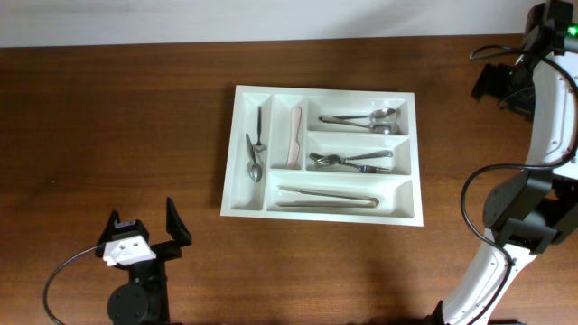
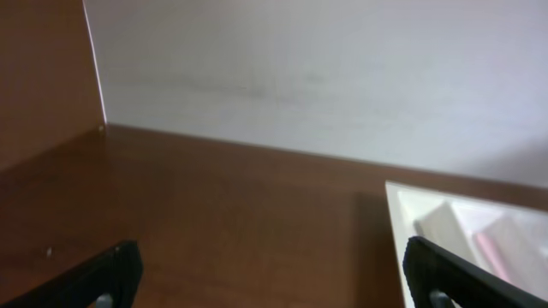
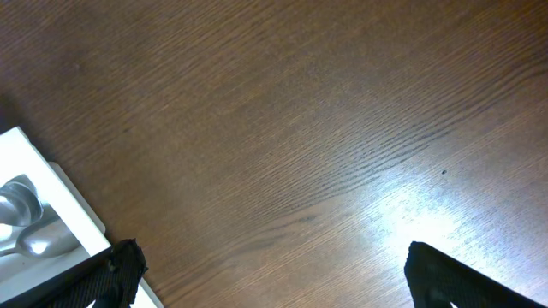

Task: Pack container

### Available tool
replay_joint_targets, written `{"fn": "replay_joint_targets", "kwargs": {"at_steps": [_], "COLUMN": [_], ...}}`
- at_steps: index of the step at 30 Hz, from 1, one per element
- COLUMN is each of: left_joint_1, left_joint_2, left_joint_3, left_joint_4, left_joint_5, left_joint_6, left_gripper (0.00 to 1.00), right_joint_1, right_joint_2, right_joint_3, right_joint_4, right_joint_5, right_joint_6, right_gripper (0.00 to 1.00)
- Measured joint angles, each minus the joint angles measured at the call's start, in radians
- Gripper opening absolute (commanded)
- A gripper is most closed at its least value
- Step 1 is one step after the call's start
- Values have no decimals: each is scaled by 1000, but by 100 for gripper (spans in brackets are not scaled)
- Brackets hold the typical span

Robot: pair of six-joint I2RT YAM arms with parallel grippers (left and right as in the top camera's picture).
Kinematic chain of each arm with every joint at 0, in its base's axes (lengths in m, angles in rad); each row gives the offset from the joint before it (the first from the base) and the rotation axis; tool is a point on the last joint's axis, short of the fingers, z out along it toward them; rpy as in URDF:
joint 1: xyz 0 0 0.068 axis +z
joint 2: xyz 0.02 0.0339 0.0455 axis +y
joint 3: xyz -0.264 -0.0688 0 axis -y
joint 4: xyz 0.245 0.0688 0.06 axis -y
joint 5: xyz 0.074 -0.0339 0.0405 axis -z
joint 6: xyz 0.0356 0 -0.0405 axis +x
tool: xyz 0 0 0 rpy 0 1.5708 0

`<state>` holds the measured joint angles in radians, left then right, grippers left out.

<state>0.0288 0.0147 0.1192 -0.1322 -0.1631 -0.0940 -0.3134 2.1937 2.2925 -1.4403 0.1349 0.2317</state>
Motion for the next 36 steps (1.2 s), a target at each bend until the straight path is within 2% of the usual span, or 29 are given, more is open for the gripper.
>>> {"fn": "replay_joint_targets", "kwargs": {"at_steps": [10, 36], "left_joint_1": [0, 0], "left_joint_2": [0, 0], "left_joint_3": [-103, -103], "left_joint_4": [51, 50], "left_joint_5": [72, 130], "left_joint_6": [0, 0], "left_gripper": [99, 99], "right_joint_1": [0, 0], "right_joint_2": [0, 0], "right_joint_3": [0, 0], "right_joint_4": [0, 0], "right_joint_5": [0, 0], "right_joint_6": [0, 1], "right_gripper": [99, 99]}}
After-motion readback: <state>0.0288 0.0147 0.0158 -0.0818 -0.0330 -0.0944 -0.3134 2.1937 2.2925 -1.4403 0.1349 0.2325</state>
